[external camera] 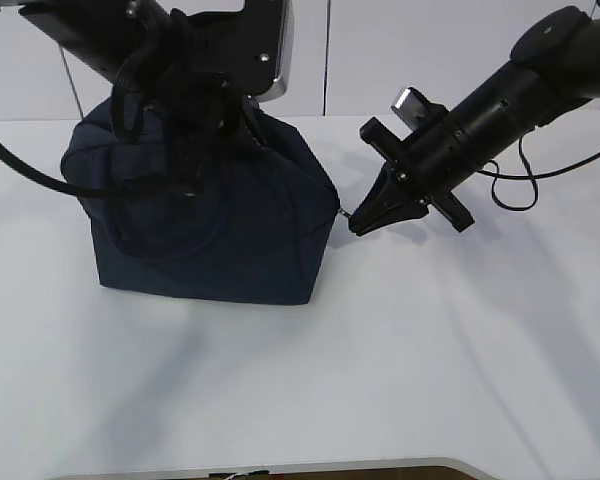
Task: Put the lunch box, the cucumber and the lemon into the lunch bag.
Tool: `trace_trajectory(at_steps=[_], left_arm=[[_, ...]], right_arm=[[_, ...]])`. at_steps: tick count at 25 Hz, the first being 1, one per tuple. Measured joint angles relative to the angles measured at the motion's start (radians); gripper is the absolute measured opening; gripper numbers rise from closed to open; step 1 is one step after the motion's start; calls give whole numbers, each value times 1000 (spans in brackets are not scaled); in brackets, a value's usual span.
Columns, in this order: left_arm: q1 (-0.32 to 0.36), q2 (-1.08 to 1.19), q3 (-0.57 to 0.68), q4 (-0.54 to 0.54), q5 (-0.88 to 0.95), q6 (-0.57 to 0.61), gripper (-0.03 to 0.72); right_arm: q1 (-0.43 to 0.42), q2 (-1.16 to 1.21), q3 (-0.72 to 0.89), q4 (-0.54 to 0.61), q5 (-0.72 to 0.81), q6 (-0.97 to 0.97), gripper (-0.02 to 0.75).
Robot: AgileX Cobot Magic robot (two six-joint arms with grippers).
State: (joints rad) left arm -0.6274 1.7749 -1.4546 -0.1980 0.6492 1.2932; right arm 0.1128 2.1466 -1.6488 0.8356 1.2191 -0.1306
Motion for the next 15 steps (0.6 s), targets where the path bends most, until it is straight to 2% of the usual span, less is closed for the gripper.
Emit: trace_trajectory(at_steps=[5,8,13,15], left_arm=[[0,0,0,4,0,0,-6],[0,-2,0,7,-2,0,-6],[0,-3,0,11,-2,0,-6],[0,-3,0,11,-2,0,-6]], right_arm=[[0,0,0,12,0,-19,6],[0,0,0,38,-4,-52,45],[-2,-2,0,92,-9,-77,261],[-2,-12,0,92,-9,-86,325]])
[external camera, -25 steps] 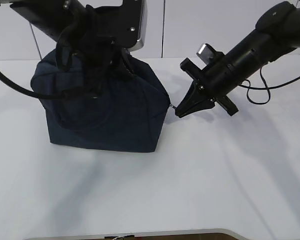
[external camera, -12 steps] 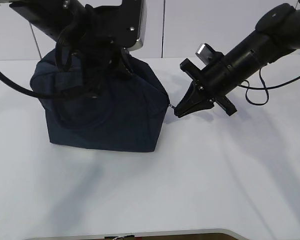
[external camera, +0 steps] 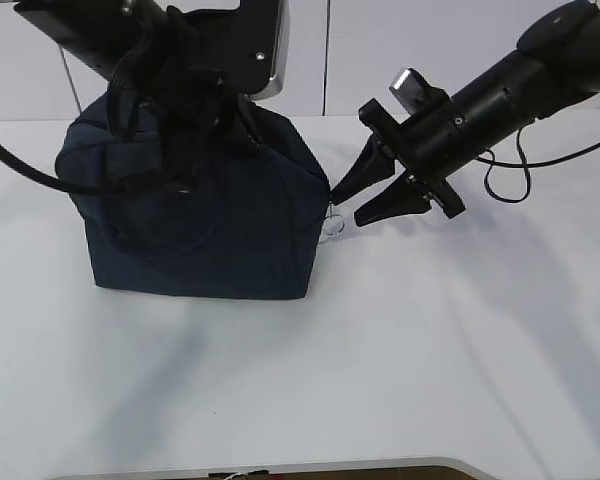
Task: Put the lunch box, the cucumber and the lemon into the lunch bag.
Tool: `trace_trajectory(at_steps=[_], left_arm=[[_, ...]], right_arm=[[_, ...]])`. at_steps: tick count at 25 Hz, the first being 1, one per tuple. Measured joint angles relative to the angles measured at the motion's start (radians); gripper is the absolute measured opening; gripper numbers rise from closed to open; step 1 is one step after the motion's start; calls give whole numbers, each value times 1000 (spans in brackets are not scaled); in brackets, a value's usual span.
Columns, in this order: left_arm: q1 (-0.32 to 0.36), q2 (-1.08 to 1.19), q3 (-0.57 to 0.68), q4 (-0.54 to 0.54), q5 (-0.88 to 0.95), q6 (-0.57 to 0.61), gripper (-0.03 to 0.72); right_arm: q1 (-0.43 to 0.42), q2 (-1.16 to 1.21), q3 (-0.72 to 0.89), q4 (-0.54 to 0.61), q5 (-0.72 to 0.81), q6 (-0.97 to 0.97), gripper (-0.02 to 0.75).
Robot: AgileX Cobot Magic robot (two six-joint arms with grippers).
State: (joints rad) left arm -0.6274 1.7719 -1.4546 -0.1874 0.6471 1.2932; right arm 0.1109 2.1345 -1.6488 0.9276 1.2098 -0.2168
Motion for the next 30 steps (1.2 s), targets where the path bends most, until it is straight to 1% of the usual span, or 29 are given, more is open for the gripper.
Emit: trace_trajectory(at_steps=[2,5,7,8,11,12,15,17,23,26,30], left_arm=[[0,0,0,2,2,0,-6],[0,0,0,2,2,0,-6],[0,0,0,2,2,0,-6],[0,0,0,0,2,0,-6],[0,0,0,-9,2,0,-6],[0,0,0,-19,2,0,-6],[0,0,0,-36,2,0,-6],[2,0,0,-45,2,0,-6],[4,0,0,-73,4,0,-4],[4,0,0,-77,7,0,-3],[4,0,0,-85,17,0,3]], right_arm=[[0,-17,0,-4,0,-26,352],[0,-46,0,-30,0,-118,365],[0,-69,0,-91,0,-228,365],[0,-83,0,-146,0,-282,366],[6,-118,0,-324,2,-365,367],[6,-123,0,-342,2,-387,367],[12,-131,0,-317,2,-486,367],[32,-140,0,-296,2,-547,367],[127,-165,0,-284,3,-727,367],[154,-173,0,-311,5,-785,367],[158,-173,0,-344,7,-800,367]])
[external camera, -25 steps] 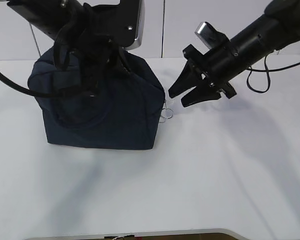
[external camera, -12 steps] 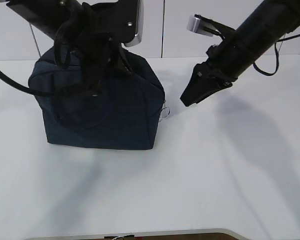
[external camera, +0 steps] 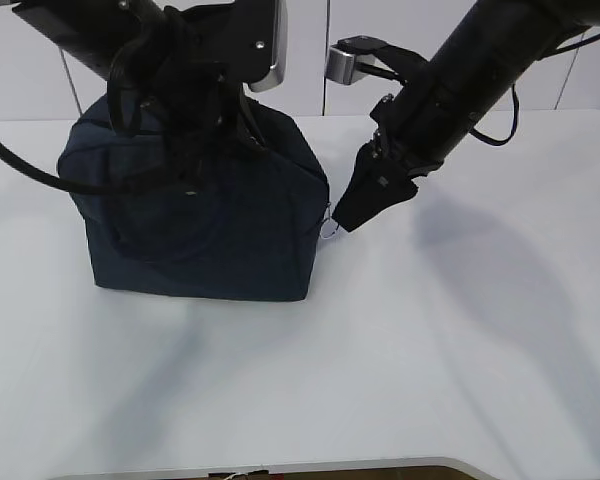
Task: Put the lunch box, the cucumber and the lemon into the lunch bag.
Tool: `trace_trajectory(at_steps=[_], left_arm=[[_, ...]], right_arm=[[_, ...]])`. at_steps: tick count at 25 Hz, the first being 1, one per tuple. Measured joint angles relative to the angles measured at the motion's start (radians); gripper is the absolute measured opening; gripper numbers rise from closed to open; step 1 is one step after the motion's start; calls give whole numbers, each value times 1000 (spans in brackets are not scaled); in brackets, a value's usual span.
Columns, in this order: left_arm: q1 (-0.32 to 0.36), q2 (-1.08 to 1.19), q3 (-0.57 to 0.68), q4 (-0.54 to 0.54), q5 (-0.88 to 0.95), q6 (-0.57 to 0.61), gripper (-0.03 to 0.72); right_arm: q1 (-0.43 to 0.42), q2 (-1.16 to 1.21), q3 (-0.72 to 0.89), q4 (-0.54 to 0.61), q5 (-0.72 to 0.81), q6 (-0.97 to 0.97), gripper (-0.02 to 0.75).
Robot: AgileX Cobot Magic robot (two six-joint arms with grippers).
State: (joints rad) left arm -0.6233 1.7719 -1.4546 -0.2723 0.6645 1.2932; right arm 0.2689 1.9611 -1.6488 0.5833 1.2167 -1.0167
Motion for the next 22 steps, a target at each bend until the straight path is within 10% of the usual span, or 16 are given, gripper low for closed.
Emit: trace_trajectory(at_steps=[5,13,22], left_arm=[[0,0,0,-18,17,-21,50],[0,-44,0,-24,45,-135,370],[0,-135,0,96,166,-298,398]], right_arm=[[0,-15,0,-23,0,-30,367],[0,-49,0,-80,0,-43,367],[0,-125,-30,-174,6,-43,367]])
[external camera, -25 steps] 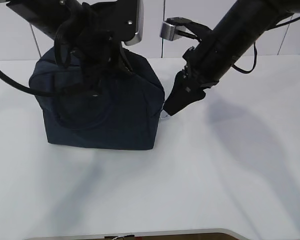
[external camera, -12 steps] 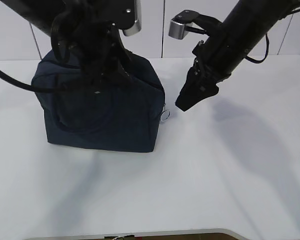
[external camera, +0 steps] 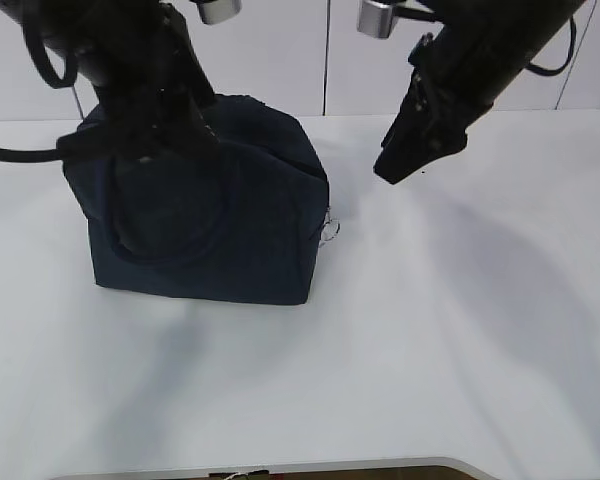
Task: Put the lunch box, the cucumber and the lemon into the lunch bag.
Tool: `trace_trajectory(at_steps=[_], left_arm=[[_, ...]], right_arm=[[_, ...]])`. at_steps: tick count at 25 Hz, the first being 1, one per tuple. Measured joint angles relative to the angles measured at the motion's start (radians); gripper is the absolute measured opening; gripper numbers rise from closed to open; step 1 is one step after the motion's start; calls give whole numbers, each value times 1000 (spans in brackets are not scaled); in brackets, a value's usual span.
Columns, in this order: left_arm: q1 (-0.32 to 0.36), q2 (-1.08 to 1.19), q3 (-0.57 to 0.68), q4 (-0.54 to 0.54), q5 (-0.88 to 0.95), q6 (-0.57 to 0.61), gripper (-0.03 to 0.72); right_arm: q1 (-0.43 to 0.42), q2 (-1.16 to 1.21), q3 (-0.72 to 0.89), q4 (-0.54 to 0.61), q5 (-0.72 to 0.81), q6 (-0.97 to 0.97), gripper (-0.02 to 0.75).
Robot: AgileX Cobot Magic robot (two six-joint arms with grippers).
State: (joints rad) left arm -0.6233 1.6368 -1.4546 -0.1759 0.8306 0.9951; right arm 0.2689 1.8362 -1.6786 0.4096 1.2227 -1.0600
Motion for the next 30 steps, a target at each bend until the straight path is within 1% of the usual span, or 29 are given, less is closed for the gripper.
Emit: trace_trajectory(at_steps=[3,6,9,12,14,16,19,26,30], left_arm=[[0,-34,0,79,30,-74,398],[0,-57,0,188,74,-151,398],[0,-64,0,339,133,-254,398],[4,-64,0,515,196,-440,398],[21,-70,0,559,218,-551,398],[46,-82,0,568,227,-643,398],[92,-112,0,557,229,-705,398],[206,-220,0,374,210,-724,398],[239,-280,0,344,221,-724,398]], right_arm=[[0,-24,-42,-16,2,5,367],[0,-40,-84,-35,6,33,367],[0,-52,-123,-47,10,69,367],[0,-67,-151,-50,16,97,367],[0,-79,-163,-52,20,119,367],[0,-97,-165,-52,22,147,367],[0,-118,-167,-53,24,223,367],[0,-160,-167,-56,27,414,367],[0,-190,-167,-68,29,517,367]])
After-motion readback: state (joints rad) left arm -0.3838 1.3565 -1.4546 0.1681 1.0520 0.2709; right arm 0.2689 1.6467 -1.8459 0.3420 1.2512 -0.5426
